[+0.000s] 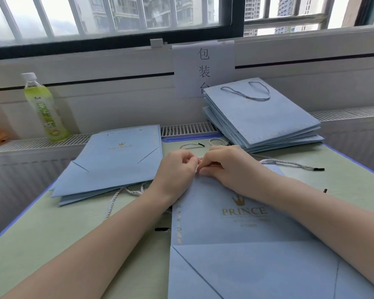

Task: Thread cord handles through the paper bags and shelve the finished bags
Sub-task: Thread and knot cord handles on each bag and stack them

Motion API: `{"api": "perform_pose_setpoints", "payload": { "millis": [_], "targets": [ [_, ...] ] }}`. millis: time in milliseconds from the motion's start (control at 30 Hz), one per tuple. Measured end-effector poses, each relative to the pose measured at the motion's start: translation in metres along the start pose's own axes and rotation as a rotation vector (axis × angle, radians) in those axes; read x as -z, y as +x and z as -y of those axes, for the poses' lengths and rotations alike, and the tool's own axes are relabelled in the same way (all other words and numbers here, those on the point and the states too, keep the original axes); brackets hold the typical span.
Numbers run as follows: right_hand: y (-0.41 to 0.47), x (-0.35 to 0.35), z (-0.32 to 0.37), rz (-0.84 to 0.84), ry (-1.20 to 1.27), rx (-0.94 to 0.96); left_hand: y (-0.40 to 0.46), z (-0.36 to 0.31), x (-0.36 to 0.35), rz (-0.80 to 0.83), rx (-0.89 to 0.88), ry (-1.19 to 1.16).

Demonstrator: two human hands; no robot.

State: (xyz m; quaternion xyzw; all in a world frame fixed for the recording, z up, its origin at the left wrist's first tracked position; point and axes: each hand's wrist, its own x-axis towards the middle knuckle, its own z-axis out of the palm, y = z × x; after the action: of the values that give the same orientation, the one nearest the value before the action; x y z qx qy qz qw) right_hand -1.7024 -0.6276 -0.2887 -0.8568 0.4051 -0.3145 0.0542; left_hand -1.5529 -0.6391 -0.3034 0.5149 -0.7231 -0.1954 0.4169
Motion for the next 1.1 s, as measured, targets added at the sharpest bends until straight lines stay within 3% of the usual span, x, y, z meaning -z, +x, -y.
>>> {"api": "perform_pose_setpoints", "payload": {
  "millis": [167, 467, 700, 1100],
  "targets": [
    [-0.003, -0.001, 0.001, 0.024, 0.203, -0.132, 0.001, -0.003, -0.002, -0.006, 0.036, -0.047],
    [-0.003, -0.007, 0.004, 0.016, 0.140, -0.142, 0.003, -0.002, -0.002, 0.061, 0.103, -0.099],
    [-0.003, -0.006, 0.005, 0.070, 0.164, -0.078, 0.003, -0.001, 0.001, 0.033, 0.115, -0.059],
    [-0.001, -0.005, 0.009, 0.007, 0.038, 0.102, 0.001, -0.006, 0.015, 0.216, 0.279, -0.255]
  ]
}}
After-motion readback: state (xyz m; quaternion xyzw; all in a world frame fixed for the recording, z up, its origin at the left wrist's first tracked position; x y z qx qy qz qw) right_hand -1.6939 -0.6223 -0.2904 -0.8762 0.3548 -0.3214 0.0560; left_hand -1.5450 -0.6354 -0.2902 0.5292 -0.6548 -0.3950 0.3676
